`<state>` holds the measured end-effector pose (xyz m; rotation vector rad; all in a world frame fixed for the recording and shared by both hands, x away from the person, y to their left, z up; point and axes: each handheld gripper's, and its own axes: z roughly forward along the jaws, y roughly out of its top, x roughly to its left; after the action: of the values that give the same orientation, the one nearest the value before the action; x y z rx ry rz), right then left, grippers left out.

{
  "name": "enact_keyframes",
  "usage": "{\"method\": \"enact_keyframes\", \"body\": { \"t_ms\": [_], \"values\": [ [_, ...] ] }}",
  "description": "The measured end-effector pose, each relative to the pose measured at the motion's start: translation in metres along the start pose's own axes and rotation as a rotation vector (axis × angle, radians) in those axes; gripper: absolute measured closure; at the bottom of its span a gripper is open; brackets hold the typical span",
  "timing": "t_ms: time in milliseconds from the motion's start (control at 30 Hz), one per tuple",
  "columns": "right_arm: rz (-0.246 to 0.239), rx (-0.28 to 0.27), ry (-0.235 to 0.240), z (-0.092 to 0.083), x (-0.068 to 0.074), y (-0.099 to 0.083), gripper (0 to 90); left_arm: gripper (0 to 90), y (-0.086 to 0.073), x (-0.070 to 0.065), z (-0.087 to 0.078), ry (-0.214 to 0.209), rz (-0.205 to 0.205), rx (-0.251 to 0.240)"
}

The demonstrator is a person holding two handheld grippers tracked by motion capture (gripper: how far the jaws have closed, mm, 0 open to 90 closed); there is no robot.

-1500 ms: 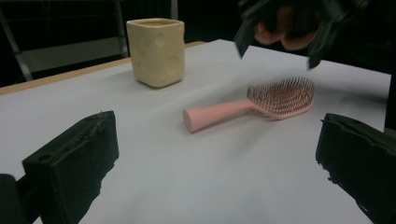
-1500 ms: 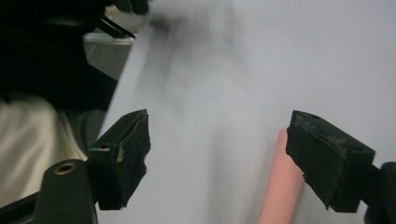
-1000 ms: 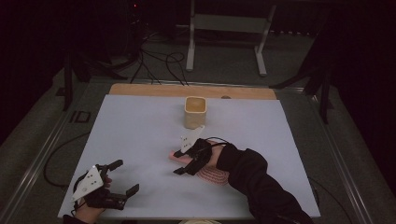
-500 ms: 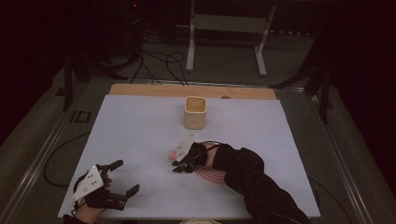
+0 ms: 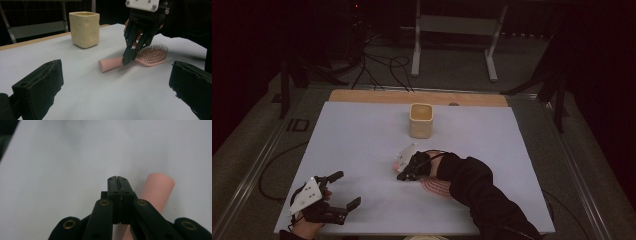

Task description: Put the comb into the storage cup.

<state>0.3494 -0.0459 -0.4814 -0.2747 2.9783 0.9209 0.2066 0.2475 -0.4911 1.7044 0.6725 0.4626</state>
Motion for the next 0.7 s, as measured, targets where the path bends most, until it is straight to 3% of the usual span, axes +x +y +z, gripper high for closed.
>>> {"method": "enact_keyframes", "body": {
  "t_ms": [333, 700],
  "values": [
    [0.001, 0.054, -0.020, 0.0059, -0.0031, -0.0012, 90.0, 0.1, 0.0000, 0.0004, -0.0007, 0.004, -0.001, -0.009],
    [0.045, 0.075, -0.033, 0.0098, -0.0076, -0.0063, 90.0, 0.1, 0.0006, -0.0001, -0.0017, 0.007, 0.006, -0.009]
  ]
}}
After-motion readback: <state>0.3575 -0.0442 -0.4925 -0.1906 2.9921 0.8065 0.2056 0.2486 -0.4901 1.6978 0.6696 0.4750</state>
